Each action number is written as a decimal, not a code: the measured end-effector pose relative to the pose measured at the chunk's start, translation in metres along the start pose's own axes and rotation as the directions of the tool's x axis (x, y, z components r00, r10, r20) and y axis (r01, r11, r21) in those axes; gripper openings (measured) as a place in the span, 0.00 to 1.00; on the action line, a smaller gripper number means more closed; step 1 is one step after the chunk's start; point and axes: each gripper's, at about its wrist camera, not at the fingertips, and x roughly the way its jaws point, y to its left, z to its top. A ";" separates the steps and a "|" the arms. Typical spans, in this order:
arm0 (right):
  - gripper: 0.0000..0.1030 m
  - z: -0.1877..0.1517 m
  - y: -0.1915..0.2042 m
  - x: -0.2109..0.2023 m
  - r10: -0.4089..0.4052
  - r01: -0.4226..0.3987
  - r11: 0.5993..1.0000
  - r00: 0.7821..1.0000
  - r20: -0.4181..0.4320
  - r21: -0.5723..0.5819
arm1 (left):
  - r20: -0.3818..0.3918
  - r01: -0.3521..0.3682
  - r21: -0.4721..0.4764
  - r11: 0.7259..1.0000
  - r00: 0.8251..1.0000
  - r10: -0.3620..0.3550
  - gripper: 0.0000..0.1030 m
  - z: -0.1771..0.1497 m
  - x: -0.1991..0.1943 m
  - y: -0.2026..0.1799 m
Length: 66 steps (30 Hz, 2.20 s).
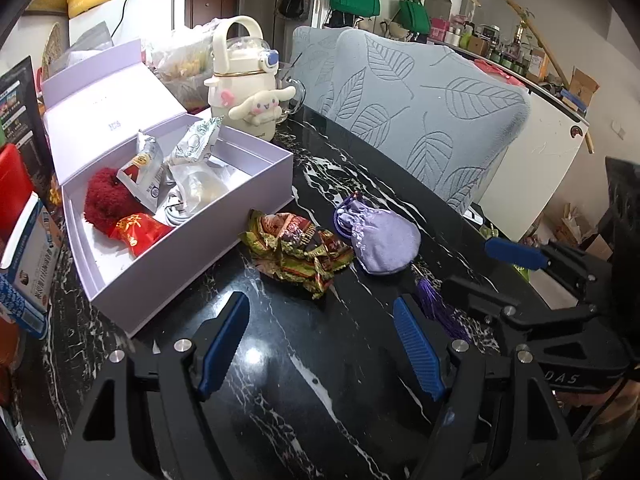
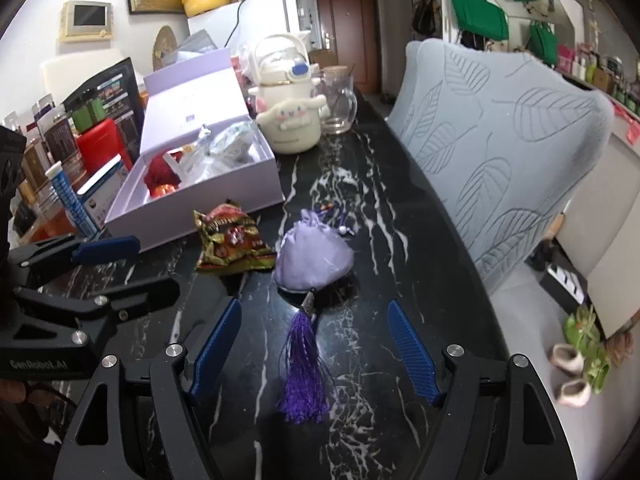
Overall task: Organize soft objects
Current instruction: 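Grasp the green-and-brown chip bag with the left gripper while the right gripper grasps the lavender pouch, then lift the chip bag with the left gripper while the right gripper lifts the lavender pouch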
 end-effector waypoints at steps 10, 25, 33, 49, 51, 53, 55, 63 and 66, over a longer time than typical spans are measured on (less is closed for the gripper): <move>0.75 0.008 -0.008 0.042 0.020 -0.019 1.000 0.997 -0.075 0.020 | -0.018 -0.006 -0.024 1.000 1.000 0.006 0.72 0.011 0.024 0.018; 0.49 0.027 -0.016 0.079 0.076 -0.071 0.996 0.991 -0.107 0.057 | -0.047 0.080 0.003 0.997 0.996 -0.080 0.72 0.033 0.056 0.029; 0.42 0.022 -0.029 0.069 0.062 -0.055 0.995 0.993 -0.097 0.078 | -0.120 0.156 -0.050 0.987 0.980 -0.161 0.72 0.039 0.086 0.031; 0.41 0.004 -0.037 0.035 0.020 -0.012 0.995 0.997 -0.072 0.100 | -0.109 0.139 -0.065 0.988 0.983 -0.146 0.56 0.025 0.077 0.020; 0.41 0.002 -0.034 0.030 0.021 -0.015 0.996 0.998 -0.066 0.092 | -0.101 0.134 -0.051 0.990 0.985 -0.138 0.56 0.020 0.067 0.017; 0.41 0.000 -0.030 0.024 0.029 -0.024 0.996 0.998 -0.056 0.086 | -0.093 0.131 -0.050 0.990 0.986 -0.135 0.56 0.015 0.054 0.016; 0.41 -0.001 -0.025 0.018 0.035 -0.031 0.996 0.998 -0.046 0.079 | -0.087 0.126 -0.055 0.991 0.988 -0.130 0.56 0.010 0.045 0.018; 0.39 -0.008 0.006 0.000 0.092 -0.091 0.995 0.996 -0.019 0.029 | -0.065 0.097 -0.097 0.991 0.992 -0.104 0.56 -0.022 0.001 0.035; 0.39 -0.012 0.021 -0.001 0.118 -0.118 0.993 0.993 -0.021 0.005 | -0.070 0.084 -0.113 0.990 0.993 -0.092 0.56 -0.033 -0.010 0.042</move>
